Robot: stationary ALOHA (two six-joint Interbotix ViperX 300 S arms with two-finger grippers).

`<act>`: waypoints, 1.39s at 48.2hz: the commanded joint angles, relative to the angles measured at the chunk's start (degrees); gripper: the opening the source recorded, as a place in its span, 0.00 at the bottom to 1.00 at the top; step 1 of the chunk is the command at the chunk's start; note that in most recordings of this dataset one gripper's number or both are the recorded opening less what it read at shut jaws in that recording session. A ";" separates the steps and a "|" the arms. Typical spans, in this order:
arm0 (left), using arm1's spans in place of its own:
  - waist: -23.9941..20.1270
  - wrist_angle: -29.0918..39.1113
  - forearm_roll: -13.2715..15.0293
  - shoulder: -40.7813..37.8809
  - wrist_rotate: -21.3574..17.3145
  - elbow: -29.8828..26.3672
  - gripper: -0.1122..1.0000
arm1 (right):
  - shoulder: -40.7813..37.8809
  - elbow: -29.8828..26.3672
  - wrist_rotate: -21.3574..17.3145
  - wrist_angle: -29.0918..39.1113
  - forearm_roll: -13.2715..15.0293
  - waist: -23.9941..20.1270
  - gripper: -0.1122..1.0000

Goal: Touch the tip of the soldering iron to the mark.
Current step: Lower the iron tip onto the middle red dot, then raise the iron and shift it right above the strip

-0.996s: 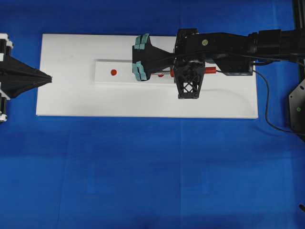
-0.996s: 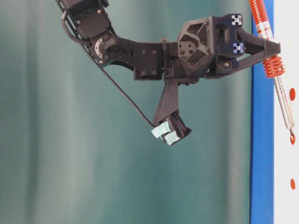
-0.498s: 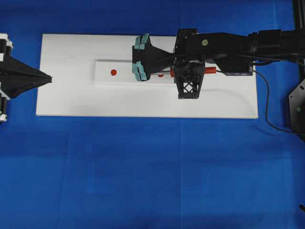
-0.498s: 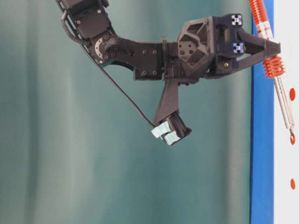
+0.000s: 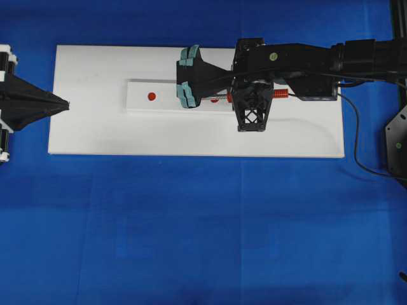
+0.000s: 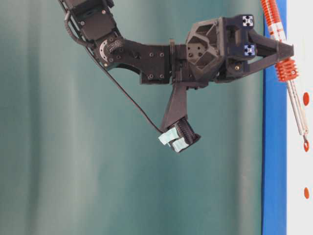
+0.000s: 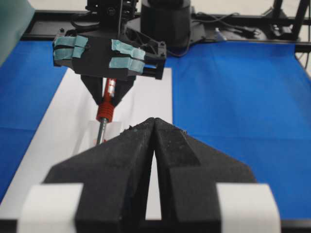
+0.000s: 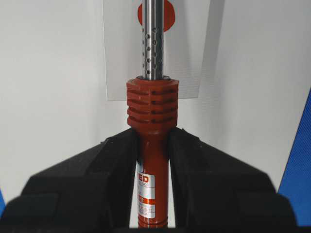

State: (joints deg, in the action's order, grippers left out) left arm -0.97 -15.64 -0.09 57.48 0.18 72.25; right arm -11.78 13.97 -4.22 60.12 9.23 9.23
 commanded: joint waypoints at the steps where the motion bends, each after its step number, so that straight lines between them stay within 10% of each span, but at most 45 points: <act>1: 0.00 -0.26 0.00 -0.26 0.09 -0.62 0.10 | 0.79 -0.44 0.09 -0.26 -0.09 0.09 0.16; 45: 0.00 -0.35 0.00 -0.26 0.09 -0.62 0.10 | 4.75 -1.93 -0.26 0.79 0.62 0.09 0.16; 67: -0.09 -0.18 0.00 0.44 0.09 -0.79 0.10 | 11.95 -10.02 -0.62 12.13 4.83 0.00 0.16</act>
State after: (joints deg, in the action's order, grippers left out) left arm -0.97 -15.64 -0.09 57.92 0.26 72.25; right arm -2.11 6.33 -4.75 70.93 13.27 9.23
